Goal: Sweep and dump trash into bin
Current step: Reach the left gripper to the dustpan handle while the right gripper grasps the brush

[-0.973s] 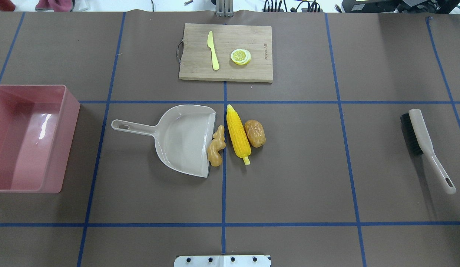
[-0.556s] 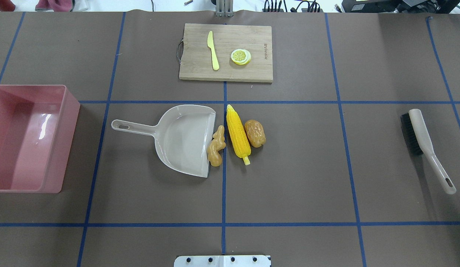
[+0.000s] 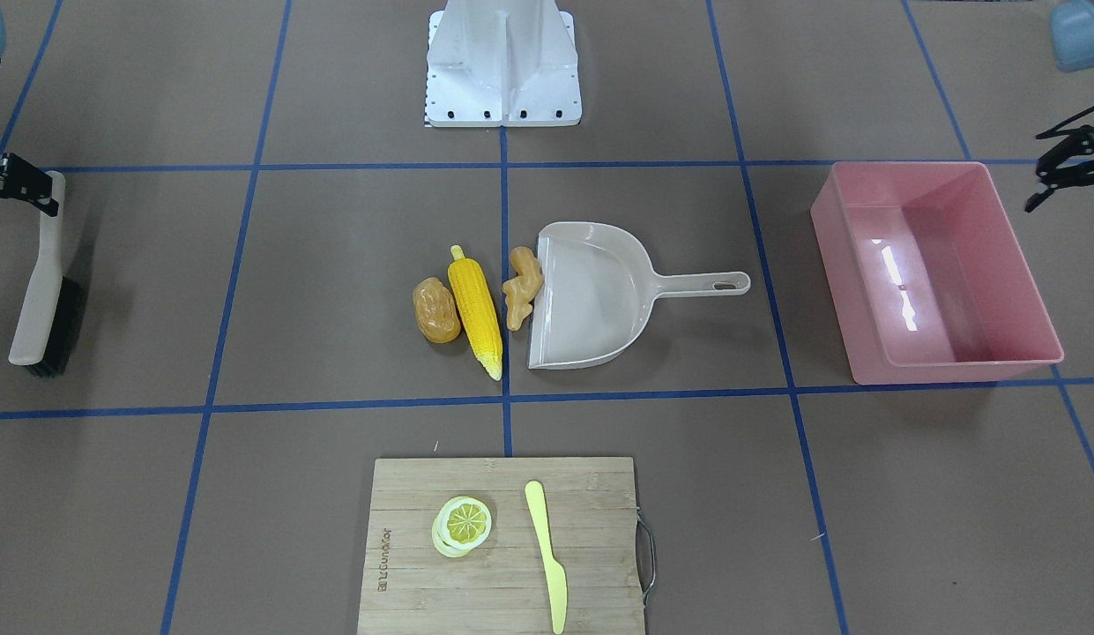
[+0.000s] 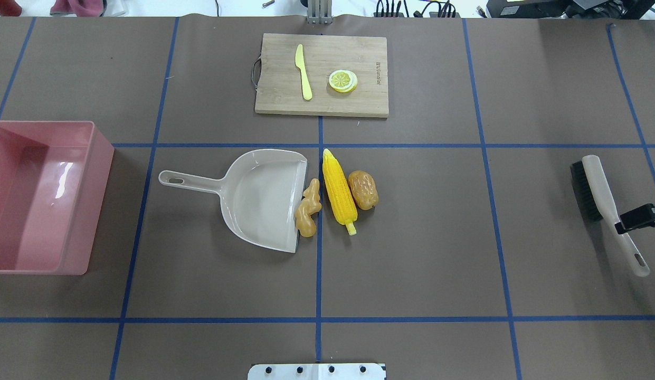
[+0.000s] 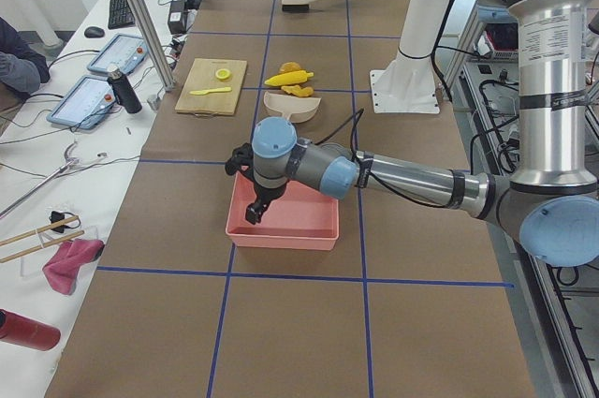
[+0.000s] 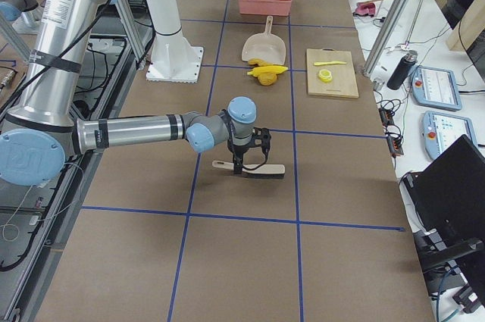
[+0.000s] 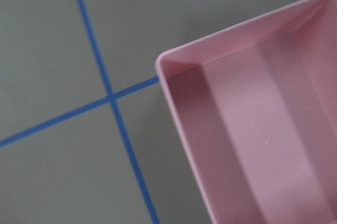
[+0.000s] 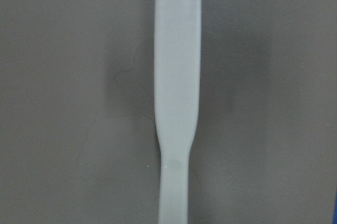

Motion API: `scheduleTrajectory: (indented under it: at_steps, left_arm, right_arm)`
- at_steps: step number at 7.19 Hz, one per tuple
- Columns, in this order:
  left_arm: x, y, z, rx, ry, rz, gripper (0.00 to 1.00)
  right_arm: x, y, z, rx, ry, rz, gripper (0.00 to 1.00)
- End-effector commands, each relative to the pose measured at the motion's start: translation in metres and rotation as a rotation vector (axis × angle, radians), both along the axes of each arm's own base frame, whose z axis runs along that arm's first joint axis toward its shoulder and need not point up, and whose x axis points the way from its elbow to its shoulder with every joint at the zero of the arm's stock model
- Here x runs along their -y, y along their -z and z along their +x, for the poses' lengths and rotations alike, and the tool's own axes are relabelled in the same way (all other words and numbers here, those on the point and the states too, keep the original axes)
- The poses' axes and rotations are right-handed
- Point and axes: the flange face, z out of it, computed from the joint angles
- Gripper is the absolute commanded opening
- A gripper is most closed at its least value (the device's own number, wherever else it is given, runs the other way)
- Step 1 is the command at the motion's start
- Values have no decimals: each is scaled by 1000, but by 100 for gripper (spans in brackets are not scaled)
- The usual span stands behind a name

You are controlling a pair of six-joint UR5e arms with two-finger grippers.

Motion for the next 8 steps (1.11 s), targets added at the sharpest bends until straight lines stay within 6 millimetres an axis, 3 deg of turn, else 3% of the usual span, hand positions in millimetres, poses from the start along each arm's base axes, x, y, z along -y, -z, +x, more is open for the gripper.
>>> scheduleTrajectory:
  at_steps: [1, 2, 3, 4, 5, 6, 7, 8]
  left_arm:
    - [-19, 74, 98, -77, -220, 272, 98]
    - [-9, 110, 144, -50, -289, 423, 98]
    - [-10, 122, 173, -31, -335, 472, 98]
    - [-9, 152, 193, -59, -368, 535, 98]
    - [-4, 165, 218, -59, -399, 519, 98]
    - [-4, 180, 226, -72, -407, 540, 98]
    - [-11, 186, 251, -91, -449, 542, 98]
    - [-21, 191, 269, -100, -477, 552, 98]
  right_arm:
    - [-6, -13, -20, -40, 26, -8, 100]
    - [-8, -16, -24, -48, 35, -12, 100]
    - [-10, -23, -26, -55, 43, -25, 100]
    - [-11, -26, -31, -59, 38, -43, 100]
    - [-12, -31, -32, -66, 40, -52, 100]
    - [-12, -30, -32, -64, 36, -58, 87]
    - [-10, -28, -34, -60, 15, -78, 64]
    - [-10, -30, -34, -64, 14, -79, 28]
